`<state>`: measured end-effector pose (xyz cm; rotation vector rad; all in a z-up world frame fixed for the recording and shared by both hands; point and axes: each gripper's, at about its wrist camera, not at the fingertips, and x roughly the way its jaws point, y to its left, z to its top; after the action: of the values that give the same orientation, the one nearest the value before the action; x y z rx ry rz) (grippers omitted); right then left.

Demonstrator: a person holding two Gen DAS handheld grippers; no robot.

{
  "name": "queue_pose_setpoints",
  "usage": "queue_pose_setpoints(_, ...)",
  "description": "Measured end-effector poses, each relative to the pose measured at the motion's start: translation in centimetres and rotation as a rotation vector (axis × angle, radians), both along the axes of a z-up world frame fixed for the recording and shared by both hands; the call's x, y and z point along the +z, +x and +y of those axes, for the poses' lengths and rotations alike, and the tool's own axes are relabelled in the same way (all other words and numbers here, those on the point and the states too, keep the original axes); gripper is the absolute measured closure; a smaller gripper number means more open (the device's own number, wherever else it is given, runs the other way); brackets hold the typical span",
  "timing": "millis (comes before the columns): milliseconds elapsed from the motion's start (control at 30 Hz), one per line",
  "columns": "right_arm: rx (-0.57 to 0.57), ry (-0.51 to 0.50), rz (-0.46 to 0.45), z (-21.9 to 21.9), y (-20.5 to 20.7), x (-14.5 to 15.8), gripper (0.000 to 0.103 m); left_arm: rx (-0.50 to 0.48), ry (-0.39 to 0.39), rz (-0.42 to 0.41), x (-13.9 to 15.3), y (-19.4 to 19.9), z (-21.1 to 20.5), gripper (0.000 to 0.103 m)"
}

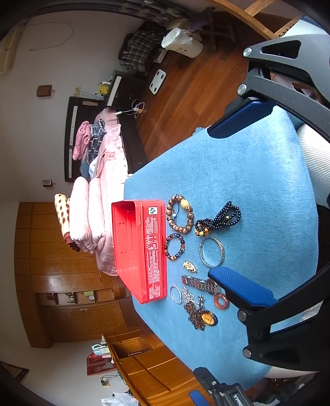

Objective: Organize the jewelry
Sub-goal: 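Grasp the gold pendant necklace with the left tool while the right tool grasps the wooden bead bracelet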

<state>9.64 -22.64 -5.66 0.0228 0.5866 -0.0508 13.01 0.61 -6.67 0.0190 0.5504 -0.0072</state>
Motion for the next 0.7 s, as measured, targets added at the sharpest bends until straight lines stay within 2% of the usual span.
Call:
queue_pose_setpoints(300, 0.057, 0.032, 0.130, -0.3, 4.9, -1.6, 0.005, -0.025, -0.037, 0.137, -2.4, 4.7, 0.2, 0.006)
queue_pose_setpoints(433, 0.040, 0.054, 0.181, -0.7, 6.9, -2.0, 0.005, -0.022, -0.031, 0.190, -2.9, 6.6, 0.0, 0.006)
queue_pose_setpoints(700, 0.032, 0.063, 0.202, -1.1, 10.6, -2.6, 0.005, -0.018, -0.029, 0.259, -4.4, 10.0, -0.3, 0.006)
